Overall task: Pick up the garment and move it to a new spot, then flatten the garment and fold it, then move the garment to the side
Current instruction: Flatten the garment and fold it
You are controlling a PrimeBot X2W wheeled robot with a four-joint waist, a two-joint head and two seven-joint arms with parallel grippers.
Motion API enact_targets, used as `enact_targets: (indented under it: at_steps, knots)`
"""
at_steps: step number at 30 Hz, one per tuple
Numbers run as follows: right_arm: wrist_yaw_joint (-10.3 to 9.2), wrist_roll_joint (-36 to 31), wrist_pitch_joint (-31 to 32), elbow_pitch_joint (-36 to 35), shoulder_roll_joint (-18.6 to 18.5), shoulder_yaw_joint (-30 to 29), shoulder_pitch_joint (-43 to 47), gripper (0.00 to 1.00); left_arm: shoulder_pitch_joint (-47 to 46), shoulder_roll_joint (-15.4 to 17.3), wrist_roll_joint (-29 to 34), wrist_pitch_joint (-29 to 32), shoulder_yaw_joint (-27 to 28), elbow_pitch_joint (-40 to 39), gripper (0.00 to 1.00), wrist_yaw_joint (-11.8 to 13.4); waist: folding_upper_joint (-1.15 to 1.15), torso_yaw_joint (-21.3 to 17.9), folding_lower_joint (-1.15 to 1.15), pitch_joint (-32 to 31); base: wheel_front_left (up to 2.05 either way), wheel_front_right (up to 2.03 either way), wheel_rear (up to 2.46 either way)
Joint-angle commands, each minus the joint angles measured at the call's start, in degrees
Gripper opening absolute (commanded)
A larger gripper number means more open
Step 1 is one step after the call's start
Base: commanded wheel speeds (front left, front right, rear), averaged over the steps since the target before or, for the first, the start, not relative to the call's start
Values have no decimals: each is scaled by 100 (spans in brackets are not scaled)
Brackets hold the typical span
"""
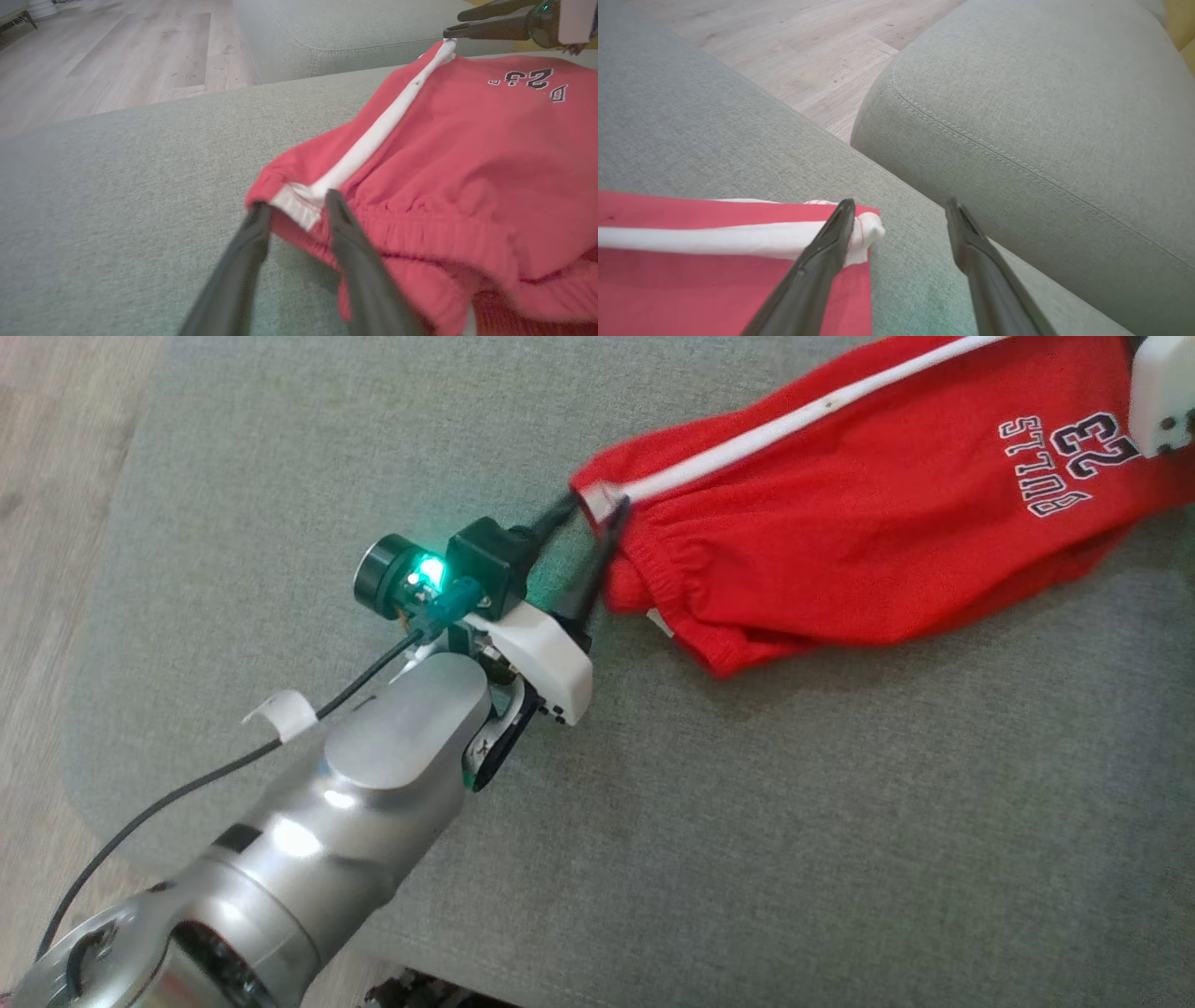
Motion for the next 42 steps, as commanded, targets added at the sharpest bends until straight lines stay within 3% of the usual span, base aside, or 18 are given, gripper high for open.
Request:
enact_targets:
  at_steps: [1, 11, 18, 24, 29, 34, 42]
  knots:
    - [-5, -33, -125, -31, 99, -20, -103, 100, -207, 132, 38, -81, 151, -3, 100, 26, 0, -20, 0, -38, 0, 0, 0]
    - [-5, 412, -1245, 493, 485, -586, 214, 100, 48, 275, -2, -205, 499, 209, 100, 251, 0, -271, 0, -746, 0, 0, 0]
    - [-5, 802, -2103, 270, 980, -1039, 841, 100, 589, 672, 292, -220, 1509, -649, 100, 717, 0, -596, 0, -1410, 0, 0, 0]
    - [-5, 927, -2206, -645, 1306, -1778, 1742, 100, 1482, 865, 764, -222, 2458, -1621, 100, 1077, 0, -895, 0, -1841, 0, 0, 0]
    - [-5, 447, -2209, -1766, 1725, -2638, 2975, 100, 2331, 918, 1144, -222, 3089, -2155, 100, 1207, 0, -1179, 0, -2086, 0, 0, 0]
    - [-5, -183, -2210, -2681, 2322, -3272, 4466, 100, 3335, 775, 1479, -222, 3545, -2370, 100, 1131, 0, -1377, 0, -2263, 0, 0, 0]
    - [-5, -434, -2138, -3354, 2595, -3639, 5356, 100, 3888, 494, 1795, -222, 3953, -2396, 100, 907, 0, -1441, 0, -2213, 0, 0, 0]
